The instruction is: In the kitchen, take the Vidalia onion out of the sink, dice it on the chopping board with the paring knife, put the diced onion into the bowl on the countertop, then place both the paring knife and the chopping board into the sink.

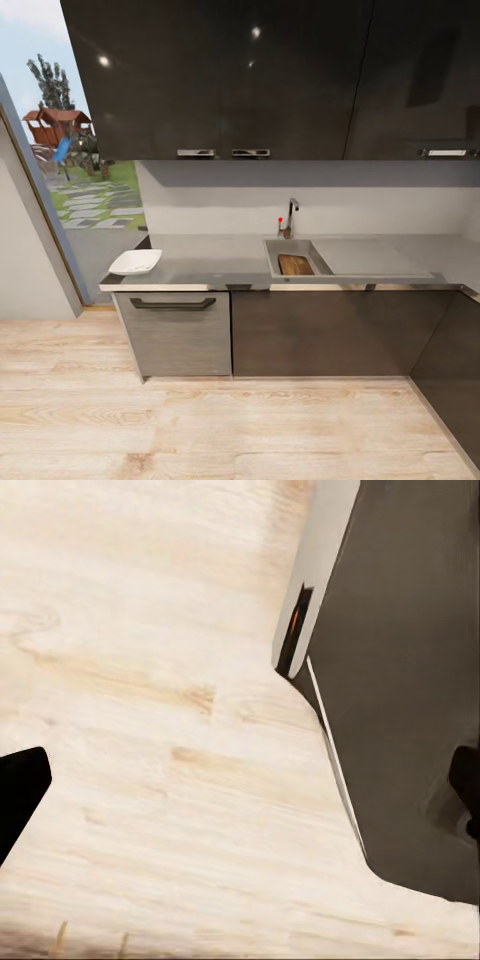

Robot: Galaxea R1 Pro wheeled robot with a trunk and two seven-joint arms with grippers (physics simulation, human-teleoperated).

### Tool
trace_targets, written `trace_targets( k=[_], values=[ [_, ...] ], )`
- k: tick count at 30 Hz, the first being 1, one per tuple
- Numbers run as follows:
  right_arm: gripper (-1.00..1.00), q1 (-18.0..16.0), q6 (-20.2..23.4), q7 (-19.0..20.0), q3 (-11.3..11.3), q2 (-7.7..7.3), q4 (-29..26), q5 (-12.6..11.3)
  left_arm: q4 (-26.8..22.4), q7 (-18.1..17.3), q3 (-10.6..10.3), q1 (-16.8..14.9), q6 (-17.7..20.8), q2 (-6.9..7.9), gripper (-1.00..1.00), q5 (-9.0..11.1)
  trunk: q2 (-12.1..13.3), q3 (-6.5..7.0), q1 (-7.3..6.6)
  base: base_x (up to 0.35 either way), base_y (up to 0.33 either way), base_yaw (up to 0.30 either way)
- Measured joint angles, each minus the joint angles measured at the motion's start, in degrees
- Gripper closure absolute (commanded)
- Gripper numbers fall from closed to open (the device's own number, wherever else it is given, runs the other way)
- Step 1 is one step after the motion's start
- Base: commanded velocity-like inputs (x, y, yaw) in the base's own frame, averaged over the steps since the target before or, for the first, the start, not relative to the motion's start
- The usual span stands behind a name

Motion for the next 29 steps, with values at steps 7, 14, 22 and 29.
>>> trace_targets(
  k=[7, 14, 22, 29],
  values=[
    [-1.00, 1.15, -5.41, 1.72, 0.19, 0.07, -0.40, 0.08, -0.13, 0.13, -0.05, 0.93, -3.64, -0.09, -1.00, -0.04, 0.00, 0.01, 0.00, 0.000, 0.000, 0.000],
    [-1.00, 1.26, -12.09, 1.89, 0.02, 0.17, -1.29, -0.04, -0.25, 0.21, -0.08, 1.01, -7.65, -0.67, -1.00, -0.14, 0.00, 0.01, 0.00, 0.000, 0.000, 0.000],
    [-1.00, 1.27, -12.81, 1.90, 0.03, 0.20, -1.62, 0.01, -0.63, 0.13, 0.10, 1.01, -8.02, -1.78, -1.00, -0.07, 0.00, 0.01, 0.00, 0.000, 0.000, 0.000],
    [-1.00, 1.27, -12.88, 1.90, 0.05, 0.21, -1.65, 0.01, -1.66, 0.11, 0.12, 1.01, -8.09, -3.26, -1.00, -0.05, 0.00, 0.01, 0.00, 0.000, 0.000, 0.000]
  ],
)
